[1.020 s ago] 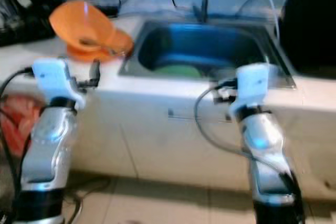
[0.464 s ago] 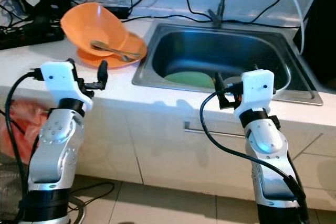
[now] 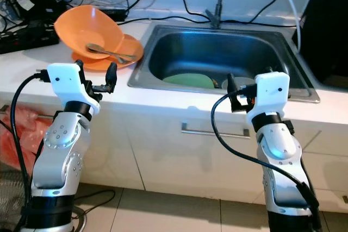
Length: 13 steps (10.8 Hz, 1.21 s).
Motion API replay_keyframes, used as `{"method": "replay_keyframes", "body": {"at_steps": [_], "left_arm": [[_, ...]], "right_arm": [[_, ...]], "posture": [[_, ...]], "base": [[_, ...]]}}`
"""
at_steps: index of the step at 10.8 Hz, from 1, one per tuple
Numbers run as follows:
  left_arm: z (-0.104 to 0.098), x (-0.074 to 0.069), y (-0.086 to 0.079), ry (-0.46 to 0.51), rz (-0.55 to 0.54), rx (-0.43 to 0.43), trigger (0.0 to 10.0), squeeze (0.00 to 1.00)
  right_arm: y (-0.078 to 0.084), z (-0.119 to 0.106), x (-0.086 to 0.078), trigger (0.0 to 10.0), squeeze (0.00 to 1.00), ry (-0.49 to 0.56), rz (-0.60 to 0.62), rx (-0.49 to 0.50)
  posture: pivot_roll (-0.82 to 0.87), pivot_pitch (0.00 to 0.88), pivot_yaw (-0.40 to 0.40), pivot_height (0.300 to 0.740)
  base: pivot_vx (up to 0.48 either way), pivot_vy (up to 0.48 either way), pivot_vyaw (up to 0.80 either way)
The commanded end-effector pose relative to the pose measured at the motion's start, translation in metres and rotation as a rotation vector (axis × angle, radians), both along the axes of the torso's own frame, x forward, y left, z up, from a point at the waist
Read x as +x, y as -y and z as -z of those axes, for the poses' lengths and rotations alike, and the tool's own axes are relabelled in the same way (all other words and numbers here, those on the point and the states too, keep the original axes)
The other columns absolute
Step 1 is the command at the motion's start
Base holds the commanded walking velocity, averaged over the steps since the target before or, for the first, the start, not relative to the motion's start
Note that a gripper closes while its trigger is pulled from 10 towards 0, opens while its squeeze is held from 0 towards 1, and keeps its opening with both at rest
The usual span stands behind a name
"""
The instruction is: Kitchen organization
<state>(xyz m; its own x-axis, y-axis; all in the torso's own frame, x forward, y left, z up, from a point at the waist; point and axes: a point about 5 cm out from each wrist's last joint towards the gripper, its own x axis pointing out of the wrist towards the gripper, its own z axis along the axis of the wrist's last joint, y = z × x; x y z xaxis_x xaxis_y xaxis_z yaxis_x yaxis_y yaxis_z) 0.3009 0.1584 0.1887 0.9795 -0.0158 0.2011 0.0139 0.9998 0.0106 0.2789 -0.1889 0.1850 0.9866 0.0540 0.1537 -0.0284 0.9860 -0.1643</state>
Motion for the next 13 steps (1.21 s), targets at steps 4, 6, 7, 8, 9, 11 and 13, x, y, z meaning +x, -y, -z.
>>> {"method": "replay_keyframes", "body": {"at_steps": [4,6,7,8,9,11,13], "left_arm": [[0.0086,0.0036,0.0072,-0.058,0.074,0.007,10.0,0.00],[0.0061,0.0044,0.0046,-0.054,0.071,-0.011,10.0,0.00],[0.0039,0.0050,0.0021,-0.047,0.063,-0.024,10.0,0.00],[0.0022,0.0054,0.0014,-0.038,0.068,-0.030,10.0,0.00],[0.0018,0.0060,0.0006,-0.039,0.069,-0.029,10.0,0.00],[0.0012,0.0069,0.0006,-0.037,0.064,-0.037,10.0,0.00],[0.0002,0.0077,0.0041,-0.033,0.065,-0.040,10.0,0.00]], "right_arm": [[0.0016,0.0029,-0.0008,10.0,0.00,-0.013,0.013,0.026],[-0.0005,0.0032,-0.0010,10.0,0.00,-0.013,0.004,0.024],[-0.0006,0.0026,-0.0005,10.0,0.00,-0.011,0.002,0.023],[-0.0013,0.0024,0.0001,10.0,0.00,-0.010,-0.001,0.023],[-0.0024,0.0019,0.0010,10.0,0.00,-0.009,-0.004,0.024],[-0.0030,0.0013,0.0016,10.0,0.00,-0.006,-0.007,0.023],[-0.0043,0.0016,0.0015,10.0,0.00,-0.008,-0.011,0.021]], "posture": [[0.10,0.000,0.029,0.740],[0.10,0.000,0.028,0.740],[0.10,0.000,0.026,0.740],[0.10,0.000,0.026,0.740],[0.10,0.000,0.026,0.740],[0.10,0.000,0.027,0.740],[0.10,0.000,0.026,0.740]], "base": [[0.000,0.000,-0.35],[0.000,0.000,0.00],[0.000,0.255,0.00],[0.000,0.307,0.00],[0.000,0.337,0.00],[0.000,0.362,0.00],[0.000,0.240,0.00]]}}
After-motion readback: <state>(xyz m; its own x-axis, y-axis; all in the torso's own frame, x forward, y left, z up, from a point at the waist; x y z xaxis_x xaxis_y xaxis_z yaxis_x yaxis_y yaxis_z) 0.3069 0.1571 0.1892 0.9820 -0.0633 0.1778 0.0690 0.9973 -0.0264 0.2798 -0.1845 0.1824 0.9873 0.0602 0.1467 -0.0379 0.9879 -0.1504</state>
